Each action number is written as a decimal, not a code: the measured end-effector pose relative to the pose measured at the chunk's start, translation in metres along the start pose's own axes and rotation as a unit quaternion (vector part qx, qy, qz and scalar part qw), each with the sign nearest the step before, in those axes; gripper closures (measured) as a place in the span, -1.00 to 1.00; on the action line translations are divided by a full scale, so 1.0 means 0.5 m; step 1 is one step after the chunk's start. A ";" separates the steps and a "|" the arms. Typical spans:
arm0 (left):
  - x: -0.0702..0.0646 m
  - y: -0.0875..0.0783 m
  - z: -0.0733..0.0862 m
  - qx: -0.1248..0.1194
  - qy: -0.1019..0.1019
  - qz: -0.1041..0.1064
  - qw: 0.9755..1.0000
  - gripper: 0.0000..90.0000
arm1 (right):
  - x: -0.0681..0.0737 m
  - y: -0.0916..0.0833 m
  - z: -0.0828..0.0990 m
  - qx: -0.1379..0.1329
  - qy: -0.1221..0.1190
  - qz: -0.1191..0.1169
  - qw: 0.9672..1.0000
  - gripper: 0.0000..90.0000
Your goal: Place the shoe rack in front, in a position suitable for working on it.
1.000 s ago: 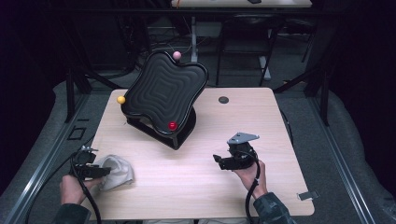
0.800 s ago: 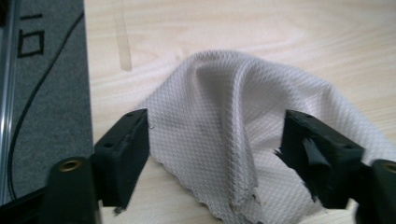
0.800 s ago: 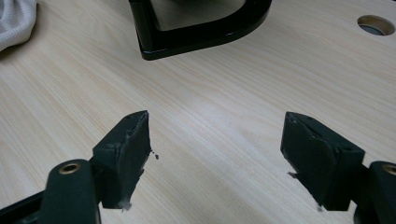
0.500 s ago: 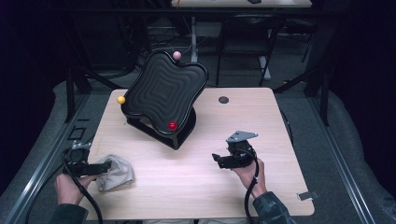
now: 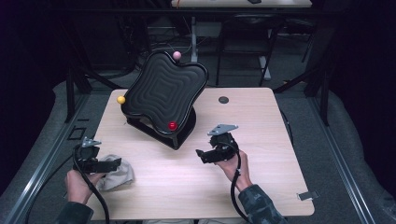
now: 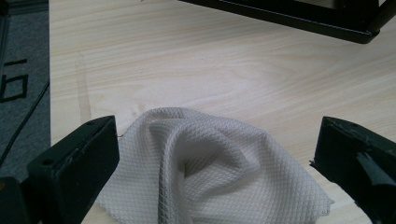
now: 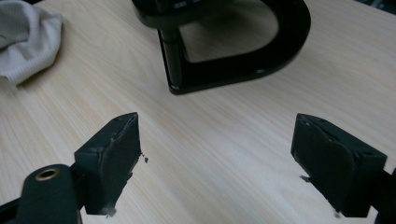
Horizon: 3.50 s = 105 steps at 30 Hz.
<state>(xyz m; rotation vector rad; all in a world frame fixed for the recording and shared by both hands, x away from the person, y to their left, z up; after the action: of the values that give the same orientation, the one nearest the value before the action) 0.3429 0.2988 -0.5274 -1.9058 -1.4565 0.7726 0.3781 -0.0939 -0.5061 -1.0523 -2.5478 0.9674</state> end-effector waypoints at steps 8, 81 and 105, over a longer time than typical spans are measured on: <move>-0.003 0.008 -0.001 0.004 0.004 0.004 1.000 -1.00 | 0.027 0.035 -0.082 -0.001 -0.016 0.001 1.000 -0.62; -0.079 0.022 -0.068 -0.038 0.042 0.045 0.997 -1.00 | -0.062 -0.011 -0.047 -0.006 -0.001 0.020 1.000 0.33; -0.146 0.104 -0.219 -0.073 0.070 0.071 0.992 -0.21 | -0.086 -0.035 -0.024 -0.004 -0.011 -0.009 1.000 0.33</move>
<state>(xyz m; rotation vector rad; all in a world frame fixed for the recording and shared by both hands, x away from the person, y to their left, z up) 0.4413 0.2040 -0.4903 -2.1478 -1.3339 0.5960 0.4047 -0.1272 -0.4837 -1.0245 -2.5764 0.9710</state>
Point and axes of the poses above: each handheld gripper's, and its own axes: y roughly forward along the jaws, z roughly out of its underside, x roughly to its left, the point moved 3 cm from there along y, roughly forward along the jaws, and after that the axes turned 5 degrees about -y, right-handed, at the moved point
